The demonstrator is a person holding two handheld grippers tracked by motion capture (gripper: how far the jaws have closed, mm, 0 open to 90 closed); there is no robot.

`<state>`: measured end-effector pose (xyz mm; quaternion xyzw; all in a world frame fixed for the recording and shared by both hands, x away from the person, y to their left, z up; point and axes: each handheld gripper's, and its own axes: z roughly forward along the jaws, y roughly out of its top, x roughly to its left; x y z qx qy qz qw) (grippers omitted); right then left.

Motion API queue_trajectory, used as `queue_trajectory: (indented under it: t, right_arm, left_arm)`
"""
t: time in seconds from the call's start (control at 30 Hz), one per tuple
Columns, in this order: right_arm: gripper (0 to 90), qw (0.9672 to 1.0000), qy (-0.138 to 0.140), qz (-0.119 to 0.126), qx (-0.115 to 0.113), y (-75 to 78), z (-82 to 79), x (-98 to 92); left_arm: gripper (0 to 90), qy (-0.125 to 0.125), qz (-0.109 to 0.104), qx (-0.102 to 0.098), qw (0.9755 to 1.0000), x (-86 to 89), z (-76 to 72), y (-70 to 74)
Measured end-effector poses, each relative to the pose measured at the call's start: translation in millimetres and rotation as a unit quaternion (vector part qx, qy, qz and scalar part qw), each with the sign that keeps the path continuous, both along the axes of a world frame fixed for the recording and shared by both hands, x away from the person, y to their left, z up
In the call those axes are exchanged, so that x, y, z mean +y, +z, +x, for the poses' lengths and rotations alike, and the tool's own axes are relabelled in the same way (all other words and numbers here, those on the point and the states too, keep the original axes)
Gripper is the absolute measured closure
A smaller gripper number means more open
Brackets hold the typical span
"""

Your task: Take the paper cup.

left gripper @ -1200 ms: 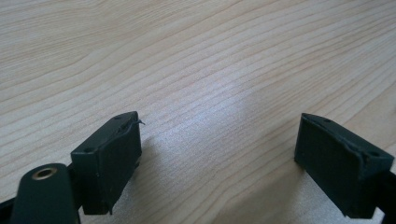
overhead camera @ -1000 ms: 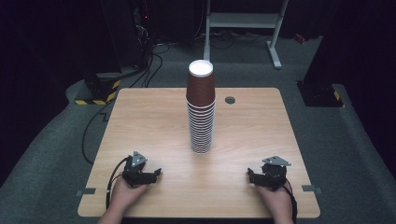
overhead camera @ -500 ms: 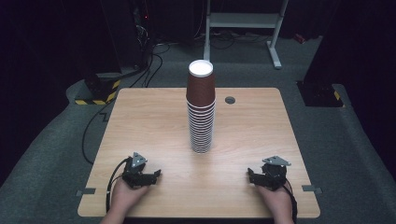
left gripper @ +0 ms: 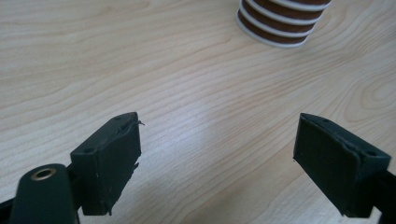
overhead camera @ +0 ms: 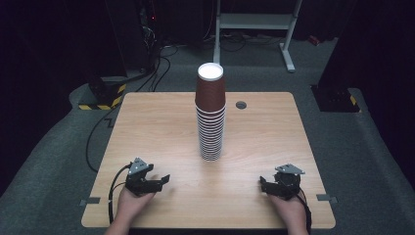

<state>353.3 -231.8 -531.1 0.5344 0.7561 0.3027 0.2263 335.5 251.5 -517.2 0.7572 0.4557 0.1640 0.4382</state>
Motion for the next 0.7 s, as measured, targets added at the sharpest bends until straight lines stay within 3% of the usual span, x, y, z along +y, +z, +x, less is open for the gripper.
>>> queue_trajectory:
  t: [0.07, 0.2, 0.7]
  right_arm:
    - [10.0, 1.0, 0.0, 0.0, 0.0, 0.0, 0.0, 0.0]
    - [10.1, 1.0, -0.001, 0.001, 0.001, 0.0, 0.2, -0.2]
    - [10.1, 1.0, 0.001, 0.001, 0.001, 0.0, 0.7, -0.6]
  left_arm:
    - [15.2, -0.001, -0.006, -0.003, 1.0, 0.6, -0.5, 1.3]
    - [15.1, -0.004, -0.041, -0.02, 0.999, 2.7, -3.3, 9.6]
    - [12.1, -0.011, -0.054, -0.075, 0.9956, -6.9, -12.7, 45.1]
